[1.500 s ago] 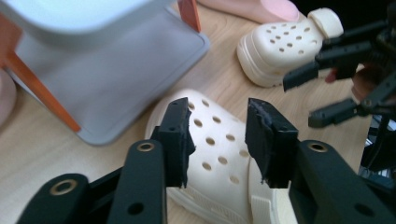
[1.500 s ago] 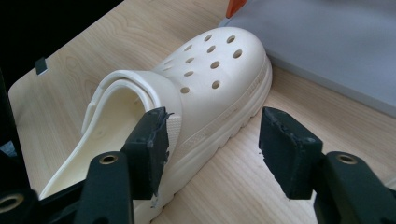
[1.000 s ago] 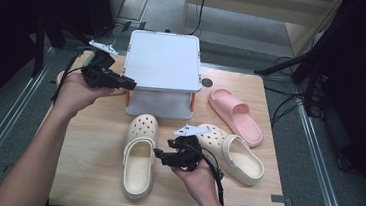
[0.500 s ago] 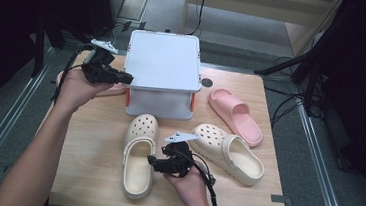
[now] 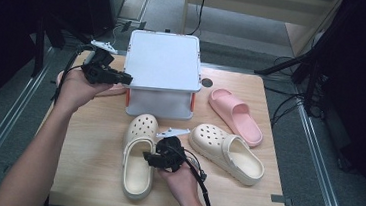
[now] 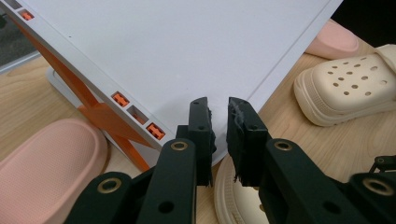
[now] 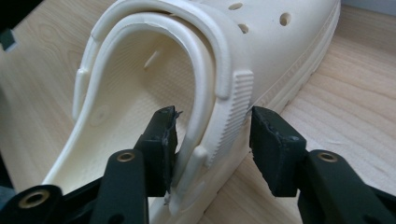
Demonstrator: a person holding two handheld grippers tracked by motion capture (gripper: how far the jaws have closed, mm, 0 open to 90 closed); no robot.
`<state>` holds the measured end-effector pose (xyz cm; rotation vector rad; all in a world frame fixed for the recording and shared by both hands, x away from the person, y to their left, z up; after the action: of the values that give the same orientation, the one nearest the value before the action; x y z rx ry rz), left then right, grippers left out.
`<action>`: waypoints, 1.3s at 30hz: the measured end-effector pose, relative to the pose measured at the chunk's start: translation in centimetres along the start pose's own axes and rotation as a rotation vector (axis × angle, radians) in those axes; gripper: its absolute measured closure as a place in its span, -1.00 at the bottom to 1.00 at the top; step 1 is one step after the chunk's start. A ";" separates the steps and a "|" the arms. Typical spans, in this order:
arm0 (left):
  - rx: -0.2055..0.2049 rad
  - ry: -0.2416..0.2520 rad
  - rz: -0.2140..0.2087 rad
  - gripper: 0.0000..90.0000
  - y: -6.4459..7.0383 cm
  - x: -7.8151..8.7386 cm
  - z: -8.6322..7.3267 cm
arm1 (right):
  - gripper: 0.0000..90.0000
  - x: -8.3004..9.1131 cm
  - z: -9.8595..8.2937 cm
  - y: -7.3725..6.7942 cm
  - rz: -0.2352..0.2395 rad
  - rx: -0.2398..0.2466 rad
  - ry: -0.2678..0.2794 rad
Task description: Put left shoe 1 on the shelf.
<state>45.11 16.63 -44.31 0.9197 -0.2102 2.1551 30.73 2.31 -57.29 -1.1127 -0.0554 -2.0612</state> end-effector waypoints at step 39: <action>-0.011 0.020 -0.011 0.73 0.0 -0.1 0.0 | 0.75 0.7 9.6 6.7 -0.151 -0.132 0.119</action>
<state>45.14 16.62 -44.40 0.8907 -0.2061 2.1502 41.57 0.83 -52.94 -1.0906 0.0586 -2.2904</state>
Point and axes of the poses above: each handheld gripper's, and its own axes: x roughly backward along the jaws, z roughly out of its top, y roughly to its right, the point moved 10 cm from there along -x, roughly forward along the jaws, and after that the axes turned 3 degrees about -x, right-handed, at the moved point
